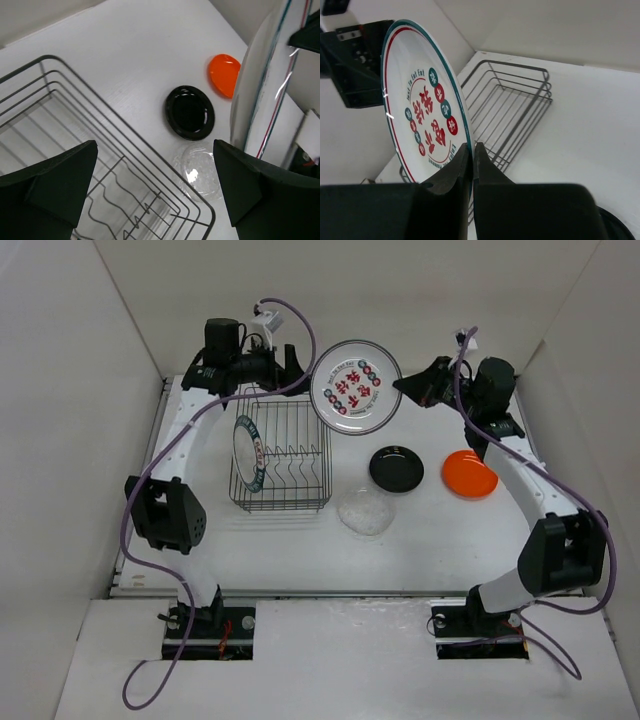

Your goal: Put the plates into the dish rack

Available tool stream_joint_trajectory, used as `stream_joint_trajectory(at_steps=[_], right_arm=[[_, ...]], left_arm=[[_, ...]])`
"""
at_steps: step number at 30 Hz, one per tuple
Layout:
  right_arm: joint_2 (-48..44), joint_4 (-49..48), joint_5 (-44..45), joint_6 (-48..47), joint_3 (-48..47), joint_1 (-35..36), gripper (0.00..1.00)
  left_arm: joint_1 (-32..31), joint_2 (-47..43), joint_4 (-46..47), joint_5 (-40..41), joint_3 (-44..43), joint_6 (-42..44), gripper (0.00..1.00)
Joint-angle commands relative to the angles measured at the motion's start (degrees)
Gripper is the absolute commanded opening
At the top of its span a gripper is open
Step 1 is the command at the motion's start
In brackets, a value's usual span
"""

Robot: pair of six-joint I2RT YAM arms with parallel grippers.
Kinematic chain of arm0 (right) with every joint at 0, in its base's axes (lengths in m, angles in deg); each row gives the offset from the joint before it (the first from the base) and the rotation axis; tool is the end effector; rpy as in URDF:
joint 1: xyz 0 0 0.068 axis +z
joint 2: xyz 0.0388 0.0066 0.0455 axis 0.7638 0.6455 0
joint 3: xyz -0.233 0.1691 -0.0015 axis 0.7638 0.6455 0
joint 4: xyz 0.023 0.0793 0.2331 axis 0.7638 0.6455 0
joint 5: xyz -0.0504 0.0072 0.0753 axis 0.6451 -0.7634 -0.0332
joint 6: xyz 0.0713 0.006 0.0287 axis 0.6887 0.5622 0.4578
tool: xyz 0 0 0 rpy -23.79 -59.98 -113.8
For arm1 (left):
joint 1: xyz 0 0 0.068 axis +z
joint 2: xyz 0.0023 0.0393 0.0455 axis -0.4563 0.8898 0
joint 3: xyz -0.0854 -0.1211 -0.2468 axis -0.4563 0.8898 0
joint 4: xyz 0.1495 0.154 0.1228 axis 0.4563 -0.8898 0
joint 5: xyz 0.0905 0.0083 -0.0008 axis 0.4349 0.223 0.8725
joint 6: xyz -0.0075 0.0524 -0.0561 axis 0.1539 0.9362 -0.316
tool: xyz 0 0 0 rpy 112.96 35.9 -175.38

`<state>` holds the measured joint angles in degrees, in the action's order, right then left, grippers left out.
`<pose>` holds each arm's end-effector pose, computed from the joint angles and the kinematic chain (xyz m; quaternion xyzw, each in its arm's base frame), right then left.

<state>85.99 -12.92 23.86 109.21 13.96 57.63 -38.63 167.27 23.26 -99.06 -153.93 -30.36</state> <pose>0.3525 0.0901 0.3994 -0.1050 0.6940 0.4397 0.5604 0.4114 -0.1343 0.4171 0.3039 0.7180 -0.3985 0.4830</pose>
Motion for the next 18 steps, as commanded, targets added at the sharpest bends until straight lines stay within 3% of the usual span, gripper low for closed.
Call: stream_joint_trajectory(at_steps=[1, 4, 8, 12, 18], right_arm=[[-4.6, 2.3, 7.8, -4.4, -1.1, -0.5, 0.0], [-5.3, 2.9, 10.9, -5.0, 0.2, -1.1, 0.0], [-4.7, 2.9, 13.2, -6.4, -0.4, -0.9, 0.0], [-0.8, 2.9, 10.3, -6.9, -3.5, 1.7, 0.0], [1.8, 0.8, 8.2, -5.7, -6.0, 6.1, 0.0]], left_arm=[[0.1, -9.4, 8.7, 12.6, 3.7, -3.5, 1.0], [0.6, -10.5, 9.2, 13.7, 4.8, -3.5, 1.0], [0.6, -10.5, 6.8, 9.0, 3.9, -2.3, 1.0], [0.6, -10.0, 4.8, 5.2, 2.8, -1.8, 1.0], [-0.5, -7.4, 4.7, 6.1, 1.7, -1.8, 1.0]])
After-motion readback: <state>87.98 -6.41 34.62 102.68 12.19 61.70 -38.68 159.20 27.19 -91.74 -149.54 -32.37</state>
